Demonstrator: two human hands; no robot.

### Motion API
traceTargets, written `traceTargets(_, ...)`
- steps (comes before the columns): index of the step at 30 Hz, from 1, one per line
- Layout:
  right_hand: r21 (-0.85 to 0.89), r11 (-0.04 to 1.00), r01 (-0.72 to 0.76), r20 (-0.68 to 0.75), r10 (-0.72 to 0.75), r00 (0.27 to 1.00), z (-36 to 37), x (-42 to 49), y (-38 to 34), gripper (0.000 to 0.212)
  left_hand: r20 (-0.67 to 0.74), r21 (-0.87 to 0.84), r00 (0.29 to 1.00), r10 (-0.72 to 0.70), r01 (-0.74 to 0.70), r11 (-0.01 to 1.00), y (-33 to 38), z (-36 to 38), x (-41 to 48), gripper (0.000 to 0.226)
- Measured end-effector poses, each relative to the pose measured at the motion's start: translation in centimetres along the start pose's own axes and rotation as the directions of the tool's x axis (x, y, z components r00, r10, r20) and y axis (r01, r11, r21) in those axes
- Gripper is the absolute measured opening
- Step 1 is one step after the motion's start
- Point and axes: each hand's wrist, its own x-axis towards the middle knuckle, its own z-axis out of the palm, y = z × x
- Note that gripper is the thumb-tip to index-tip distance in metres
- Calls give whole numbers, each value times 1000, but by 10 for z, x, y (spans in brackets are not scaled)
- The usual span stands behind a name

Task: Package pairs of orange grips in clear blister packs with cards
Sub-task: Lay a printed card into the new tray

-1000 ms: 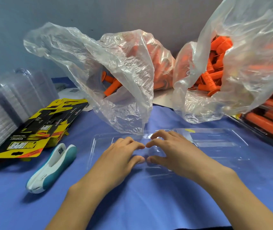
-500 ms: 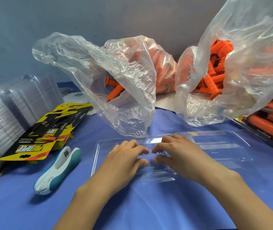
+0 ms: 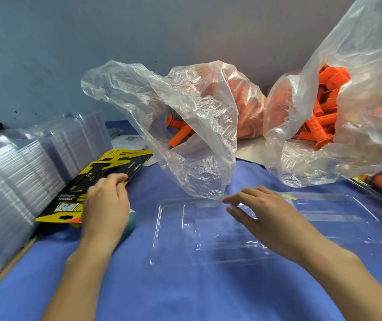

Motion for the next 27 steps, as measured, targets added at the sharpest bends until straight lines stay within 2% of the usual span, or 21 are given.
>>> traceTargets(2,19,1000,-10,-25,10,1000,0,2,-3,30,40,165,983,-179,170,971,-23,-10,5,46)
traceTargets(4,37,999,-19,-36,20,999,0,4,-5,27,102,274,958,-269,233,933,-40,-16,5,63)
traceTargets(8,64,997,-41,-73,45,996,1,6,-7,25,260,391,916,-306,190,901,-65,-23,2,72)
traceTargets(12,33,998,-45,24,44,999,9,9,-12,30,354,431,883,-307,137,892,-79,-29,5,80)
traceTargets(15,4,999,-40,51,40,998,14,14,-16,33,277,418,940,-199,68,906,-83,-34,8,67)
traceTargets(18,8,999,-49,31,49,998,16,19,-19,33,123,354,988,-95,46,934,-78,-37,6,46)
traceTargets(22,29,998,-49,7,49,999,19,23,-25,30,15,291,998,-67,60,955,-74,-40,5,37)
traceTargets(27,15,1000,-19,32,18,999,22,23,-28,31,-10,260,998,-60,60,964,-74,-38,5,22)
